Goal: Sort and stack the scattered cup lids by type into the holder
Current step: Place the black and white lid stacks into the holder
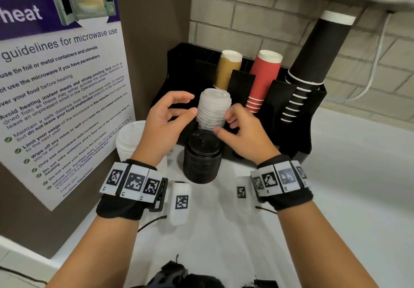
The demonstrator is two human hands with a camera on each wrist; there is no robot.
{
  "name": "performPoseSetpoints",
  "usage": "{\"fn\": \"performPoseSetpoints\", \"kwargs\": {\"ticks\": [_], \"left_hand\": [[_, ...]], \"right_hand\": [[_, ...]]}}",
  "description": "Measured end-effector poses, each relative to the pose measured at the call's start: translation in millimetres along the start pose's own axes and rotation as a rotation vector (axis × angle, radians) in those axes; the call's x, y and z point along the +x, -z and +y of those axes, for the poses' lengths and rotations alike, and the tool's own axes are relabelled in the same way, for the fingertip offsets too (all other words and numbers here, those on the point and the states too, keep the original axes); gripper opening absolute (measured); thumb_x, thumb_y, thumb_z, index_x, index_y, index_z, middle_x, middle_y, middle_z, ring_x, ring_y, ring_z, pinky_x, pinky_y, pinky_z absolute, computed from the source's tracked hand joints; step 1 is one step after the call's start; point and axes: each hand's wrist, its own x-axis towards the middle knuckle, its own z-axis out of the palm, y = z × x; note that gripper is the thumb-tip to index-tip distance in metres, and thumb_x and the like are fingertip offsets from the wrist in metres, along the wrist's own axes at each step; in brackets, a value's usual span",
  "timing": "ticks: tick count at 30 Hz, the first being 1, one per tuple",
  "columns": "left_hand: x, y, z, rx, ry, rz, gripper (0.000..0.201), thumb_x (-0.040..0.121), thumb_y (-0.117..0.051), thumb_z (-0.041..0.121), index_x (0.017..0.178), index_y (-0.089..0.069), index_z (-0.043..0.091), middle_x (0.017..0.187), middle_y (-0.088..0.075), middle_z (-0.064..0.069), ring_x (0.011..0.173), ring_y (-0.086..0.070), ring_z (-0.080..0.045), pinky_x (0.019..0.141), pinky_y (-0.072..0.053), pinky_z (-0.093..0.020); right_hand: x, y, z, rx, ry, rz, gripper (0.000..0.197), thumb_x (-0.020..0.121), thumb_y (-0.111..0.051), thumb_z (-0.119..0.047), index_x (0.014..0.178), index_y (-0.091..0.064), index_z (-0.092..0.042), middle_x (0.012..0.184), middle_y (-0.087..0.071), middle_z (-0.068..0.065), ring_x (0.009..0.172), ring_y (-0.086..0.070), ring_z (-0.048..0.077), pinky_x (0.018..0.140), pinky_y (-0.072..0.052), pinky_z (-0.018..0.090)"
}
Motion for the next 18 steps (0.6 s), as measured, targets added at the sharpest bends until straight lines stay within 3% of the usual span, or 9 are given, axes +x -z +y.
{"fn": "performPoseSetpoints", "kwargs": {"ticks": [3,6,14,18], "left_hand": [[0.1,-0.7,2.2,-0.006,-0.012,-0.006,0.023,0.09,-0.065,0.014,0.107,-0.063,0.03,0.115,-0.061,0.006,0.089,-0.063,-0.002,0.092,-0.053,-0.034],[-1.8,-1.4,4.2,-0.015,-0.027,-0.034,0.023,0.09,-0.065,0.015,0.105,-0.062,0.032,0.114,-0.06,0.006,0.087,-0.063,0.0,0.088,-0.052,-0.028],[-1.7,-2.8,5.4,-0.021,-0.027,-0.045,0.026,0.091,-0.065,0.009,0.104,-0.062,0.032,0.113,-0.06,0.006,0.087,-0.062,0.0,0.083,-0.05,-0.022],[-0.9,-3.0,6.7,-0.031,-0.03,-0.036,0.026,0.091,-0.065,0.009,0.104,-0.062,0.031,0.114,-0.06,0.005,0.088,-0.062,-0.001,0.086,-0.051,-0.026]], "right_hand": [[-6.5,-20.5,-13.8,-0.033,-0.029,-0.215,0.057,0.068,-0.08,-0.044,0.1,-0.04,-0.018,0.107,-0.044,0.004,0.097,-0.047,0.022,0.083,-0.047,0.033],[-9.3,-36.2,-17.3,-0.204,-0.026,-0.221,0.07,0.062,-0.082,-0.046,0.11,-0.038,-0.019,0.114,-0.034,0.003,0.101,-0.042,0.029,0.086,-0.047,0.043],[-8.6,-46.3,-19.0,-0.142,-0.069,-0.193,0.068,0.06,-0.083,-0.036,0.107,-0.036,-0.021,0.112,-0.031,0.003,0.099,-0.044,0.032,0.084,-0.049,0.047],[-9.5,-39.6,-19.6,-0.098,-0.054,-0.119,0.065,0.059,-0.082,-0.034,0.104,-0.038,-0.019,0.11,-0.033,0.003,0.098,-0.045,0.03,0.083,-0.049,0.044]]}}
